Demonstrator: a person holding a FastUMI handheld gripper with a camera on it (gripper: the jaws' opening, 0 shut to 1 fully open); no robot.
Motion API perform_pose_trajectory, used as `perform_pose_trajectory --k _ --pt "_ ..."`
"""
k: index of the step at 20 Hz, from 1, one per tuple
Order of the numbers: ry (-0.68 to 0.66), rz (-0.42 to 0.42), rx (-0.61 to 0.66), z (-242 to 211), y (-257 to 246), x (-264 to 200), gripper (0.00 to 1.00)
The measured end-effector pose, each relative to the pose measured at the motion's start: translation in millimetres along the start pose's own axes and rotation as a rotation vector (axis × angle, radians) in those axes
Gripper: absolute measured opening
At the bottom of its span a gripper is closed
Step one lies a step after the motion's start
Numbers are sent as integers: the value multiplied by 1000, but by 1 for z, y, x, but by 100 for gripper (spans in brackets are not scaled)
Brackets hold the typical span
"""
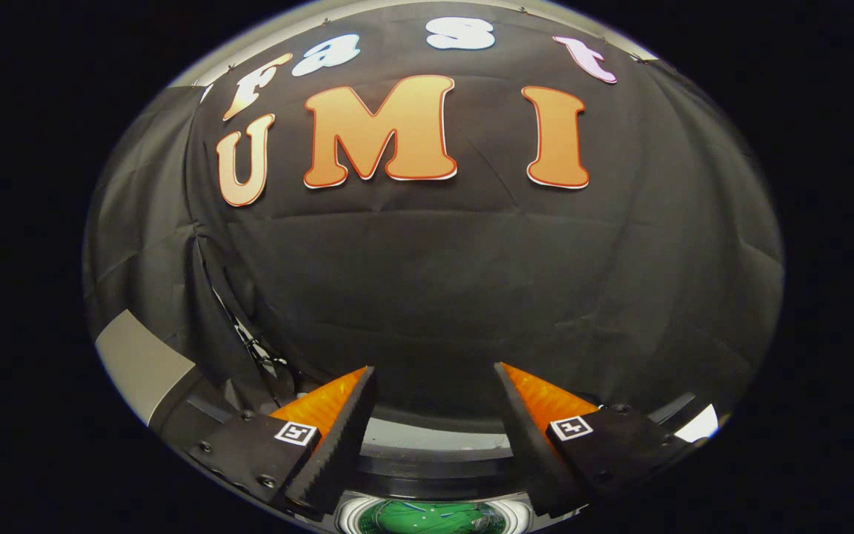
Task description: Put the clothes into the washing machine and then close the washing machine lid.
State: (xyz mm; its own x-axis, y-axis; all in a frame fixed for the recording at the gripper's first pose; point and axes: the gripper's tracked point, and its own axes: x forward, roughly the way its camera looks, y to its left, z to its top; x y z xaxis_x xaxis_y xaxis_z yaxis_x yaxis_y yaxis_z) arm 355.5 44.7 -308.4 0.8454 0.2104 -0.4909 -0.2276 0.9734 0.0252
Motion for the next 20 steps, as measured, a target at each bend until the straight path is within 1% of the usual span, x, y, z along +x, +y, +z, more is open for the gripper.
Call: perform_pose_trajectory --k 7,20 --pt "-22 -10 8 -15 3 -34 98" --pt "-4 -29 15 -58 7 -89 98"
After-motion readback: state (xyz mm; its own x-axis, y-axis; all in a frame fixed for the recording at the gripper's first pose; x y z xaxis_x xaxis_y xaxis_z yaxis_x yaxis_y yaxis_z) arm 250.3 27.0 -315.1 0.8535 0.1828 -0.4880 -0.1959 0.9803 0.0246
